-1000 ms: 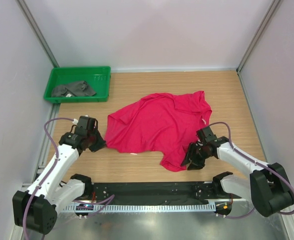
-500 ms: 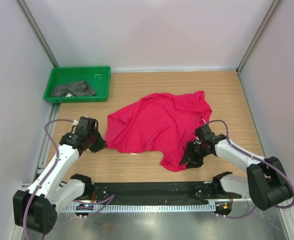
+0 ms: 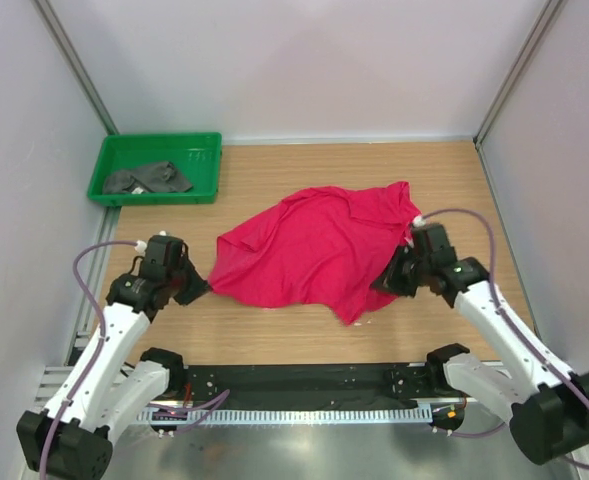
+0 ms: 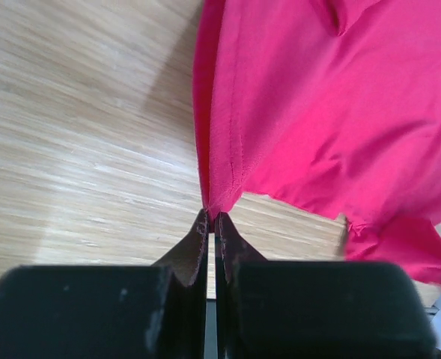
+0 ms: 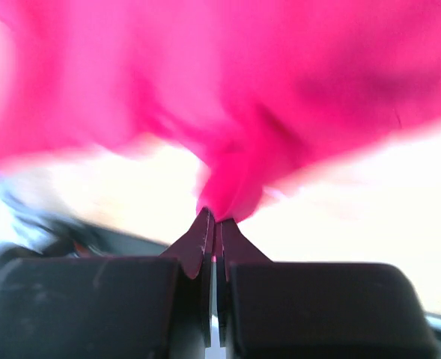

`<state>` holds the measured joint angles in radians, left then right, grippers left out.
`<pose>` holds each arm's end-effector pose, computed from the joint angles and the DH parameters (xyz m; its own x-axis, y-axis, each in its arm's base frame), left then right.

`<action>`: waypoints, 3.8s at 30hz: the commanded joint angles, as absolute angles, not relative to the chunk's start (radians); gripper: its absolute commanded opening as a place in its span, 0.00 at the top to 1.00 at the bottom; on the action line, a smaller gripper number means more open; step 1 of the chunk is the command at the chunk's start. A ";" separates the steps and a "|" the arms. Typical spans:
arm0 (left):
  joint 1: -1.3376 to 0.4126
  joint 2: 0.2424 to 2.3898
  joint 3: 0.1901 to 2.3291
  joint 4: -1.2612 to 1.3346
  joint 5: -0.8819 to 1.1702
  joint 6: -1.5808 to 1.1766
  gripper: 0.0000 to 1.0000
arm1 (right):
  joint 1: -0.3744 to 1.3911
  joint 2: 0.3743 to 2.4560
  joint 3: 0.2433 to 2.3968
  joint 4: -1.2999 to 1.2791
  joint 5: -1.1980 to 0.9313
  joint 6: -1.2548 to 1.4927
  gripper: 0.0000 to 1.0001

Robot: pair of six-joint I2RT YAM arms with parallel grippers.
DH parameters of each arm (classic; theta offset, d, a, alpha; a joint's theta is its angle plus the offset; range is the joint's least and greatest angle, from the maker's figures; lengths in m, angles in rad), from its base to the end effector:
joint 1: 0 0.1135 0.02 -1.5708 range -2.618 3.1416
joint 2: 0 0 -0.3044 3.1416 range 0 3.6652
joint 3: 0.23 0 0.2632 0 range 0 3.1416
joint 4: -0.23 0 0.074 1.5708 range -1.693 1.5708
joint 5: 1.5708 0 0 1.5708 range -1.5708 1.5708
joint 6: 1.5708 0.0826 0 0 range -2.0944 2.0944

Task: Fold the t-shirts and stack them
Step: Flatten the tshirt out

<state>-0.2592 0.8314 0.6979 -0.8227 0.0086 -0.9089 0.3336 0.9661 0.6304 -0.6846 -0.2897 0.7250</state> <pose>0.1614 -0.0435 0.2358 -0.6913 -0.6327 -0.3489 -0.4625 0.7585 -0.4592 0.1707 0.0841 0.2056 -0.9045 0.3591 -0.2301 0.1935 0.8262 0.5291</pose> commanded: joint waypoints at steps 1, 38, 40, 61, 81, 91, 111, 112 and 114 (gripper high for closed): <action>-0.255 0.778 0.811 -0.883 -0.046 -0.916 1.00 | 0.275 0.900 0.889 -0.785 -0.166 0.721 0.99; -0.253 1.129 2.128 -0.815 -0.150 -0.560 1.00 | 0.201 1.038 1.982 -0.359 0.250 0.480 0.99; -0.253 1.126 2.082 -0.753 -0.166 -0.575 1.00 | 0.201 1.061 1.983 -0.339 0.253 0.446 0.99; -0.105 1.292 2.184 -0.764 0.130 -0.784 1.00 | 0.201 1.241 2.114 -0.488 0.268 0.390 0.99; 0.278 1.325 2.130 -0.476 0.635 -1.137 1.00 | 0.201 1.273 2.241 -0.450 0.174 0.417 0.99; 0.250 1.267 2.145 -0.485 0.782 -1.137 1.00 | 0.201 1.149 2.171 -0.514 0.129 0.430 0.99; 0.114 1.115 2.033 -0.613 0.635 -1.014 1.00 | 0.218 0.968 2.058 -0.467 0.032 0.339 0.99; 0.114 1.136 2.039 -0.633 0.591 -1.006 1.00 | 0.219 0.982 2.025 -0.439 0.055 0.330 0.99; 0.114 1.198 2.023 -0.657 0.558 -1.006 1.00 | 0.218 1.024 1.923 -0.361 0.064 0.301 0.99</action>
